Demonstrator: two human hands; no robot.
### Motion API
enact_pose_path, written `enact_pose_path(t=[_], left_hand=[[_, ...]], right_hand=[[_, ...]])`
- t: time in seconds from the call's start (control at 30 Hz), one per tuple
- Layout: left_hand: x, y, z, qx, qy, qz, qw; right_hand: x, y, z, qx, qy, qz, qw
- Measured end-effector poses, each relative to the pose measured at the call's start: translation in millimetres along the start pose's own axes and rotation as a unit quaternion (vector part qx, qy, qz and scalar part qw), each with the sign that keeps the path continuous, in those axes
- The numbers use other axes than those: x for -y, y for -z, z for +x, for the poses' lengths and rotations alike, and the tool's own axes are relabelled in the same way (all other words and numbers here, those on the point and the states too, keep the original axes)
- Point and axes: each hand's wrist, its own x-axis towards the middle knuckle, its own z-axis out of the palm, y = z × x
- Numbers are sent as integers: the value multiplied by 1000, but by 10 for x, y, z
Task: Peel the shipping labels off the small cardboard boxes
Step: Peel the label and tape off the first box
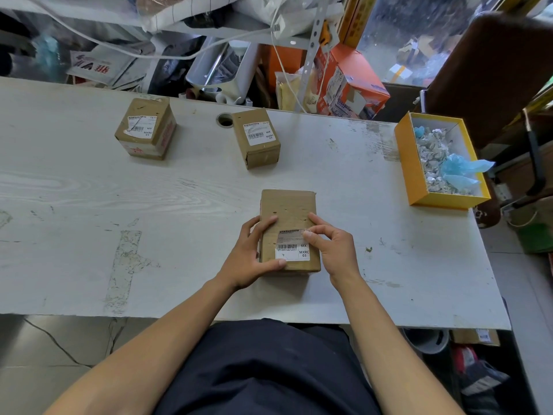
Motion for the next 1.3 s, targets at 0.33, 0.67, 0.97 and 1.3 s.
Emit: enact_pose_path(t=[0.33,0.67,0.97,1.3], left_hand=[[-5,-2,0,0,0,-6,1000],[18,-4,7,1,-2,-8,1000],[10,3,1,4,0,1,1000],[-4,6,2,5,4,2,1000]], right_hand=[[-1,10,6,5,-1,-3,1000],[-6,16,14,7,1,1,1000],[-17,19,26,13,-5,15,1000],[-21,21,30,15,-7,21,1000]])
